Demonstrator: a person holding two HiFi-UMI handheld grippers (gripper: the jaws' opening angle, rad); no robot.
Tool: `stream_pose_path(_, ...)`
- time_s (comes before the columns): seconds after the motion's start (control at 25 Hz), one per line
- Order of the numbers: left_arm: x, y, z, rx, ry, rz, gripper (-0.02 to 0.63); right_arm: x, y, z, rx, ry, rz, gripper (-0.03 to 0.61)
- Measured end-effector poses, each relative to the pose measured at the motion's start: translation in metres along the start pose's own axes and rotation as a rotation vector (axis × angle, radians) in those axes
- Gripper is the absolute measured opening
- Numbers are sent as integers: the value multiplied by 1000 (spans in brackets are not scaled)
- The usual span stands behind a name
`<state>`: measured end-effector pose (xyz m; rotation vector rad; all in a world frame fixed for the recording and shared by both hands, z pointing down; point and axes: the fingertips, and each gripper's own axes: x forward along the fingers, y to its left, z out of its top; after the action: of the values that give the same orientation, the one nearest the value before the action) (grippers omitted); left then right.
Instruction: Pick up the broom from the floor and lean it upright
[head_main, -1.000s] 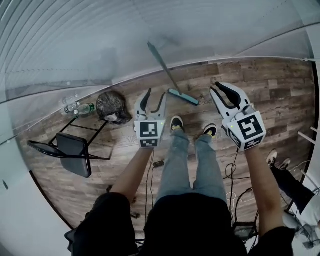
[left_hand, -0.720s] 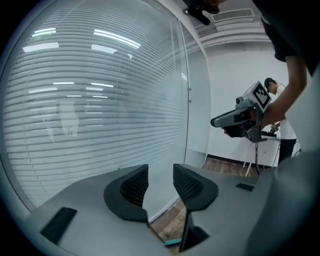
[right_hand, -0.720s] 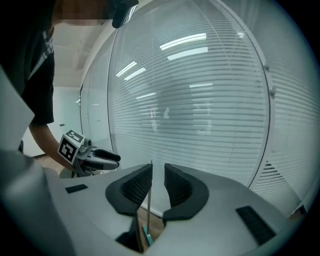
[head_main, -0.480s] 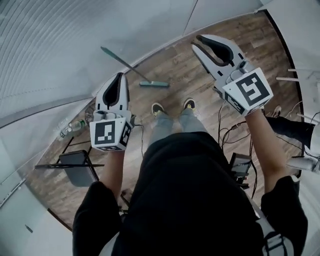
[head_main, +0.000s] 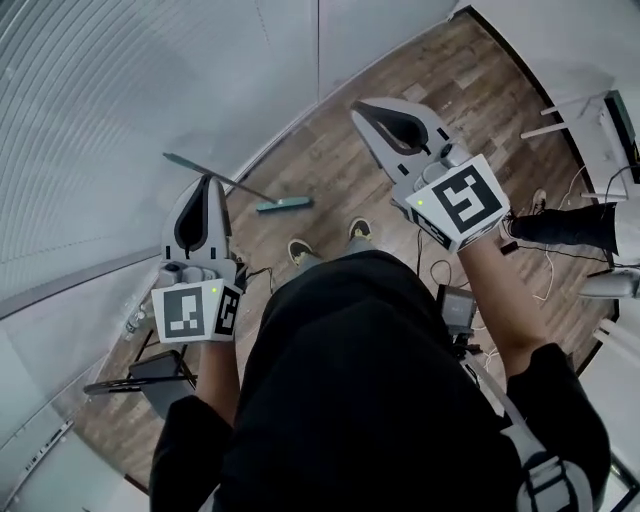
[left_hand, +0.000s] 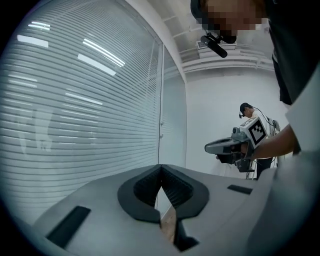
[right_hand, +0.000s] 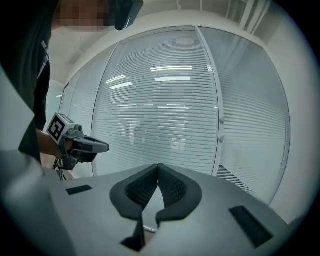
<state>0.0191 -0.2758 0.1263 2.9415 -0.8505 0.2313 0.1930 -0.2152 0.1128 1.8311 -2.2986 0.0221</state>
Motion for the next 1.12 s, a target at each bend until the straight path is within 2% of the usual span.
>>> stream_pose_path(0.16,4,-7,6,-9,-20,-10,20,-9,-5,-3,-19,21,-22,17)
stream_pose_path(0.4,12,-27,2,9,-10,-5,21,-25,-26,-7,8,29,-91,15)
stream_pose_path(0.68,17,-48,10,8,-9,-33,20,-34,-27,-1,-11,24,-88,15)
stream_pose_path(0.92,27,-38,6,-8,6,-19,21,-25,-36,-3,16,8,-91,15)
stream_pose_path(1.12,31,-44,7,-12,10,-39,21,-33,-42,-7,33,1,-111,15)
